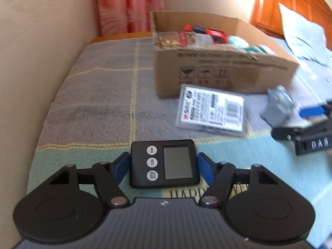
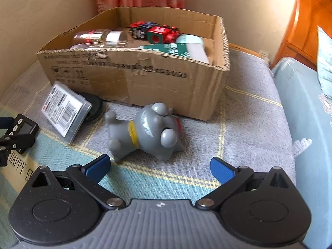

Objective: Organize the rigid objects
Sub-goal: 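Grasp the black timer with the left gripper while the right grasps the grey toy dog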

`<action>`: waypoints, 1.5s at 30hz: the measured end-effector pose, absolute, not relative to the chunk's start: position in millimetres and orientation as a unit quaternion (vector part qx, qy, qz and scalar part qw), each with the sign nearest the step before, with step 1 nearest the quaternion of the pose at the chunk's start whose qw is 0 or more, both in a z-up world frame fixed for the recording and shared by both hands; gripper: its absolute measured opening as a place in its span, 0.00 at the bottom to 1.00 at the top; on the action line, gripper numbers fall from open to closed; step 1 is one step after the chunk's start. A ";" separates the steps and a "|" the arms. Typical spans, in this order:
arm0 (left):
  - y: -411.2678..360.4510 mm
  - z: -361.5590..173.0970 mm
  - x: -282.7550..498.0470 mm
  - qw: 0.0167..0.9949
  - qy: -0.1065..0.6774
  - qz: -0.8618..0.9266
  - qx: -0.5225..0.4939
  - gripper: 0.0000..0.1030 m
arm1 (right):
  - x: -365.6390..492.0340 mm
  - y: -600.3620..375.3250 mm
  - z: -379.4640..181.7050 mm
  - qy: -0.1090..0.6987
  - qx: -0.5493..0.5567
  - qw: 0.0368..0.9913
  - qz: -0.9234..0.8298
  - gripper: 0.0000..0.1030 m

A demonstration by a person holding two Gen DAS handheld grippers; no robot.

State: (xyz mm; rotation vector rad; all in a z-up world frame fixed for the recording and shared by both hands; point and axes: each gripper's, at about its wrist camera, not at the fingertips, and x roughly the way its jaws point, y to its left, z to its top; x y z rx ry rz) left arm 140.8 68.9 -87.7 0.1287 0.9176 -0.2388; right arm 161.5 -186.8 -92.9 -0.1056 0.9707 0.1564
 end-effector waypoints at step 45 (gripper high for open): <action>67.7 -87.7 136.9 0.886 0.456 -0.078 0.041 0.73 | 192.0 -181.7 -87.0 0.452 -0.114 0.861 0.204 0.77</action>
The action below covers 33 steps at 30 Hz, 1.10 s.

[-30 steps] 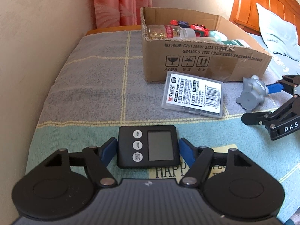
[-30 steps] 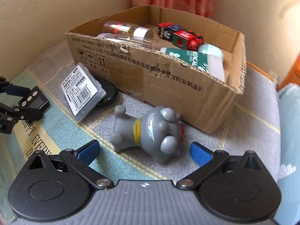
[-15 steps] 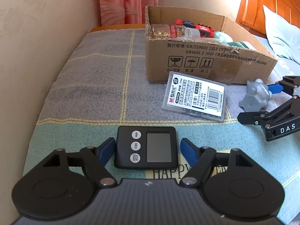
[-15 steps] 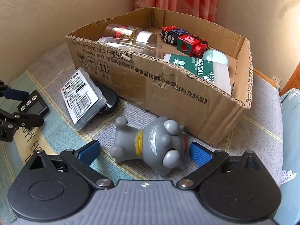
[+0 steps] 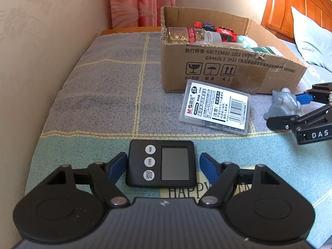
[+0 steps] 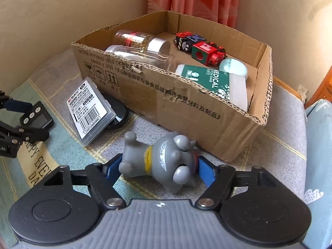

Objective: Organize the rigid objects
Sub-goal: 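Grasp the black timer with the left gripper while the right grasps the grey toy dog, then carry the timer and toy dog into the box and open both grippers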

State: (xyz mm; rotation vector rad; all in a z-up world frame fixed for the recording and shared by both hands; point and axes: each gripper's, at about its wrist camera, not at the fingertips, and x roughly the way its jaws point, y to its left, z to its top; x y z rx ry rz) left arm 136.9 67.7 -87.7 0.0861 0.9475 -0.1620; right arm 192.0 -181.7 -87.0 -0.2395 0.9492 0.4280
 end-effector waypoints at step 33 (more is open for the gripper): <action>73.8 -48.7 127.7 0.879 0.452 -0.138 0.054 0.67 | 169.2 -191.1 -7.4 0.376 -0.134 0.891 0.217 0.75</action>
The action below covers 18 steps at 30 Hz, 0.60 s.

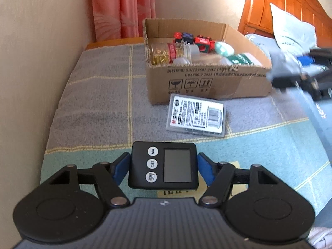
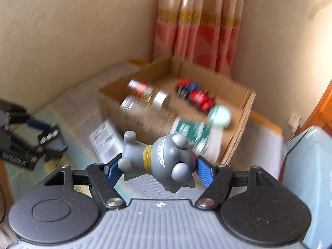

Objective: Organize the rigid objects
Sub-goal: 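Carry the timer and toy dog into the box and open both grippers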

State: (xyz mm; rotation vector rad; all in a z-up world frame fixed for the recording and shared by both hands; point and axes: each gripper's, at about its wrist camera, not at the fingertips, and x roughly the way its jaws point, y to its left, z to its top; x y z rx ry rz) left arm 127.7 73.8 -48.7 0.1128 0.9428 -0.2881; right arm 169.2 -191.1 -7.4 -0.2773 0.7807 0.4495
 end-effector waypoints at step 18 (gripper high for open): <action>72.2 -29.2 144.4 0.892 0.426 -0.139 0.067 0.67 | 285.1 -179.1 2.4 0.388 -0.067 0.910 0.130 0.97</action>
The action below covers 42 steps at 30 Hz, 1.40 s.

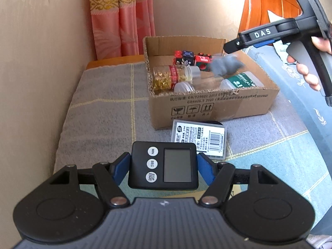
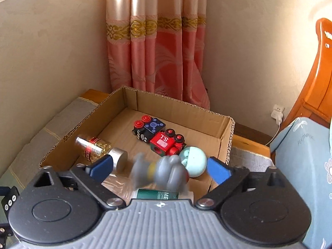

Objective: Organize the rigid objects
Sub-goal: 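Carry the timer and toy dog into the box and open both grippers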

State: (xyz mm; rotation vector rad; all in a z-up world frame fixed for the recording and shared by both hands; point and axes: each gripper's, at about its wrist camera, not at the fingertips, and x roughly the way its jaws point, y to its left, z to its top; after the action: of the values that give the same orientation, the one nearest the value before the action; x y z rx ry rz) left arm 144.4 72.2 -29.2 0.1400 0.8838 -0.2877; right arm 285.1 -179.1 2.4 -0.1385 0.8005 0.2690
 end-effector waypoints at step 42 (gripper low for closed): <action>-19.5 2.4 340.2 0.906 0.384 -0.127 0.124 0.96 | 185.6 -204.8 9.6 0.442 0.028 0.895 0.047 1.00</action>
State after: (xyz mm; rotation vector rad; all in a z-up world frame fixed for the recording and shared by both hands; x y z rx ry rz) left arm 340.2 -19.5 2.4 0.2566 0.7931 -0.2613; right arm 185.6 -204.8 9.6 0.0585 0.9171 0.0971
